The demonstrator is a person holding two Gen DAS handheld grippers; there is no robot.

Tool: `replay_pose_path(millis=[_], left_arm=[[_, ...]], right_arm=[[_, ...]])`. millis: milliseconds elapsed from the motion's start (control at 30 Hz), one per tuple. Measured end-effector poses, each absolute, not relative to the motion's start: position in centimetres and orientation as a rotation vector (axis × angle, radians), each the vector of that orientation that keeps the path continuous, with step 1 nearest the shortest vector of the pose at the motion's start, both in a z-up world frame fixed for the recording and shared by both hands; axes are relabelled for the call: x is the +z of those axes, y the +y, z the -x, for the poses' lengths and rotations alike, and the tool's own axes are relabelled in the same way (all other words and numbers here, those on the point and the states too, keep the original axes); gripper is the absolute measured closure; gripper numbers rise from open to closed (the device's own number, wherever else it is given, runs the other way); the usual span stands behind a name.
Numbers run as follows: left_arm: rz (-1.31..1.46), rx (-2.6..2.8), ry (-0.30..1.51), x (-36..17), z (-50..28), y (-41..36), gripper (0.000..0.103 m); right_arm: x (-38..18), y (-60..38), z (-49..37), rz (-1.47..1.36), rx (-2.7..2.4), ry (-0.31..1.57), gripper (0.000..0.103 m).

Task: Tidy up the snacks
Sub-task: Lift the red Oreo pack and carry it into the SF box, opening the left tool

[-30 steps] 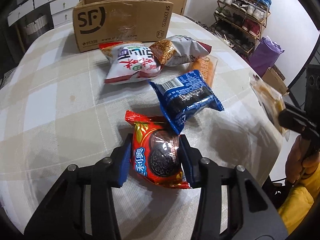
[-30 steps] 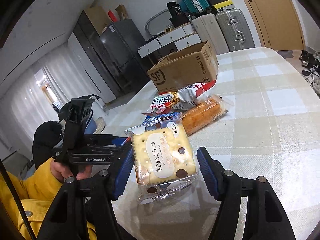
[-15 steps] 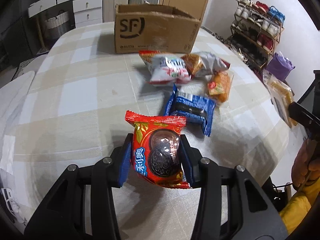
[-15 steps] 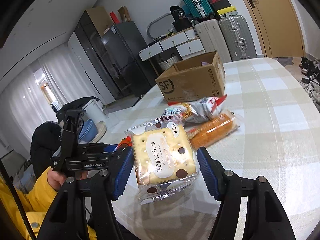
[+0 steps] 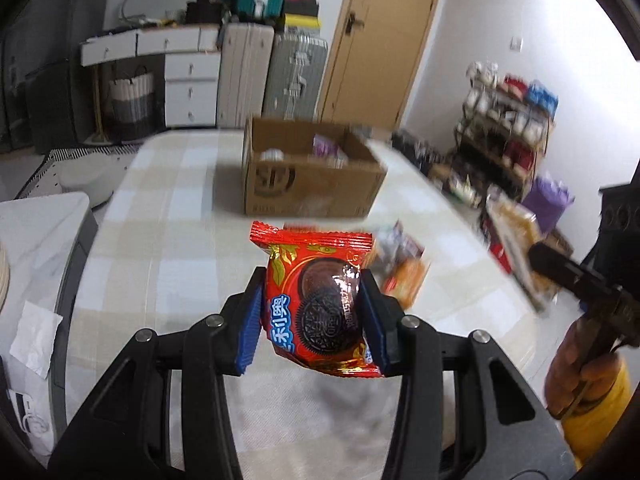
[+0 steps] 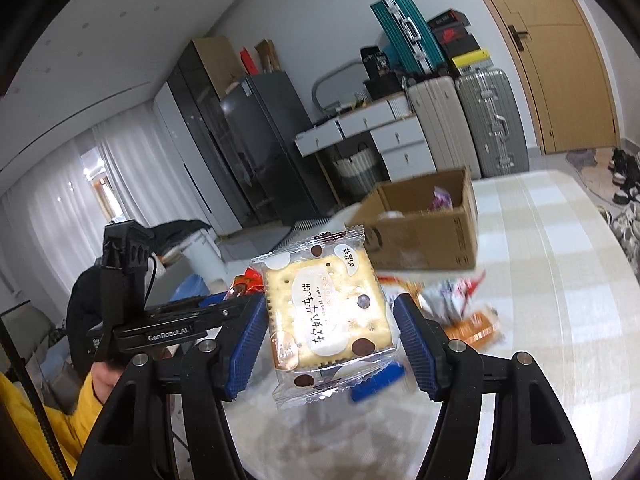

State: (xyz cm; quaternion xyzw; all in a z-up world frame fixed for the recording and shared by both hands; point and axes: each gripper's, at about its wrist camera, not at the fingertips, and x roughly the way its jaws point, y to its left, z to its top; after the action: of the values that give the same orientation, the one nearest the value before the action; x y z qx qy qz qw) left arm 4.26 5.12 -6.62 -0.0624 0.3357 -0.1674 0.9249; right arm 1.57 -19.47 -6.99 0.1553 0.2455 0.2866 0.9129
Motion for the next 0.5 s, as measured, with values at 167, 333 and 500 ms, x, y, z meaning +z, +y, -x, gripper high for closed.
replay_pose_path(millis=[167,333,500], left_arm=[[0.147,-0.370,0.626,-3.5,-3.7,4.8,0.062],[0.149,-0.371,0.594,-1.0,-3.4,3.8,0.062],[0.129,-0.405,0.532,1.2,-2.5,2.4,0.062]], right_arm=[[-4.6,-19.0,-1.9,-0.312,0.599,0.459,0.038],[-2.4,-19.5,-1.9,-0.333,0.584,0.389,0.038],[-2.0,-19.6,-2.4,-0.355,0.570,0.375,0.038]])
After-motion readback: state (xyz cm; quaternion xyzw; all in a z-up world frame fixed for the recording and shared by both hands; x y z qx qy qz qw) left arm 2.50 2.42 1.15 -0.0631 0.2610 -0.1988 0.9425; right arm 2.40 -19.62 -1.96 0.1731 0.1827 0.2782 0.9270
